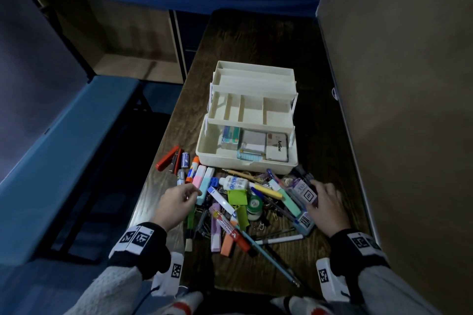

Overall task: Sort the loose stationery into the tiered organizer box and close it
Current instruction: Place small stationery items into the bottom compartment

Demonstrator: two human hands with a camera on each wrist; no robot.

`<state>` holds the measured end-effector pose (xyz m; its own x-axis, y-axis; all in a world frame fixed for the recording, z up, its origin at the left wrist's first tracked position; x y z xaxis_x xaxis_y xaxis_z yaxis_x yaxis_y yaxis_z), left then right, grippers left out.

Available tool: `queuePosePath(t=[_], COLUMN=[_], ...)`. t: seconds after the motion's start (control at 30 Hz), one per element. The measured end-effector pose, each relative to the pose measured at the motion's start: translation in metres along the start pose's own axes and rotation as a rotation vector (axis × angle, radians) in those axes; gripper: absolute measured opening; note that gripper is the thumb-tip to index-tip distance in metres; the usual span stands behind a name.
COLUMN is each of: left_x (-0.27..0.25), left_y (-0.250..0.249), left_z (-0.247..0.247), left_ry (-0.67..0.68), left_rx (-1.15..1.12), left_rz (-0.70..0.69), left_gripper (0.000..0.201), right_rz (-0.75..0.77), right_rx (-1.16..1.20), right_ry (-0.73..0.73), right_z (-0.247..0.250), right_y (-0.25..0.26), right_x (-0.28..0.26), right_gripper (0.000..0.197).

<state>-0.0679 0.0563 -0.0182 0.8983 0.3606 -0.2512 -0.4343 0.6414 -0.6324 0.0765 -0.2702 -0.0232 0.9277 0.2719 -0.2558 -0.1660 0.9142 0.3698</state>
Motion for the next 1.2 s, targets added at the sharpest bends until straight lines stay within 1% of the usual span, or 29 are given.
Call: queuePosePath(t=[0.03, 0.1, 0.2, 0.27, 0.33, 0.43, 0.5, 0.53, 0.57, 0.63, 0.7, 0.77, 0.83, 0.93, 1.0, 1.07, 1.13, 1.2], left_x=[-0.001, -0.004, -0.008, -0.01, -0.013, -0.015, -0.015, -0.014, -0.013, -0.011, -0.01, -0.01, -0.012, -0.017, -0.018, -0.017, -0.015, -0.013], left_y=[0.0, 0.002, 0.006, 0.01, 0.012, 0.014, 0.015, 0.015, 0.014, 0.013, 0.013, 0.015, 0.018, 0.021, 0.022, 0.022, 0.021, 0.021], left_z=[0.002, 0.004, 0.008, 0.011, 0.013, 0.016, 0.016, 0.017, 0.017, 0.018, 0.02, 0.023, 0.025, 0.027, 0.029, 0.031, 0.032, 0.033], left_ry=[0.0, -0.005, -0.002, -0.012, -0.035, -0.041, -0.024, -0.022, -0.022, -0.023, -0.029, -0.039, -0.047, -0.055, -0.06, -0.061, -0.056, -0.049], left_rx=[-0.011, 0.004, 0.007, -0.014, -0.027, -0.024, -0.029, -0.029, -0.03, -0.04, -0.051, -0.057, -0.063, -0.084, -0.079, -0.068, -0.06, -0.052], left_rz=[0.006, 0.003, 0.021, 0.037, 0.034, 0.036, 0.049, 0.053, 0.053, 0.051, 0.051, 0.054, 0.057, 0.074, 0.081, 0.091, 0.097, 0.094], left_gripper=[0.015, 0.013, 0.013, 0.014, 0.014, 0.015, 0.015, 0.015, 0.015, 0.015, 0.014, 0.014, 0.015, 0.014, 0.014, 0.014, 0.014, 0.014], right_rz=[-0.014, -0.025, -0.017, -0.01, -0.024, -0.075, -0.034, 0.024, 0.095, 0.205, 0.261, 0.3, 0.305, 0.301, 0.306, 0.288, 0.27, 0.262], right_rx=[-0.032, -0.076, -0.086, -0.035, 0.092, 0.376, 0.487, 0.508, 0.495, 0.339, 0.022, -0.285, -0.456, -0.58, -0.597, -0.569, -0.548, -0.535], right_ry=[0.041, 0.09, 0.077, 0.049, -0.031, -0.235, -0.338, -0.354, -0.339, -0.212, -0.033, 0.095, 0.197, 0.365, 0.434, 0.479, 0.505, 0.477], right_z=[0.0, -0.003, -0.004, -0.002, 0.003, 0.018, 0.029, 0.035, 0.039, 0.042, 0.04, 0.036, 0.036, 0.041, 0.043, 0.04, 0.033, 0.027], right_y=[0.001, 0.003, 0.003, 0.003, 0.003, 0.011, 0.027, 0.038, 0.051, 0.075, 0.093, 0.102, 0.108, 0.115, 0.119, 0.122, 0.122, 0.122], right_x=[0.004, 0.01, 0.015, 0.016, 0.014, 0.013, 0.021, 0.028, 0.037, 0.059, 0.08, 0.096, 0.108, 0.123, 0.132, 0.139, 0.143, 0.145], right_gripper=[0.056, 0.053, 0.039, 0.034, 0.03, 0.027, 0.03, 0.031, 0.034, 0.038, 0.039, 0.041, 0.038, 0.023, 0.019, 0.024, 0.025, 0.022])
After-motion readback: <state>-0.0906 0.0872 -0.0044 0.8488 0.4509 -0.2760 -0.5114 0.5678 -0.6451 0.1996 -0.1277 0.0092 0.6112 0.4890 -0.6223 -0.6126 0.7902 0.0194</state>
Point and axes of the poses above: each hand's wrist, its own x-axis towards the middle knuckle, its own z-axis out of the back of the hand, y = z × x, the point moved 1 cm from there along x, towards the middle knuckle, and after that the axes turned 2 degrees about y, right-handed, at the moved point
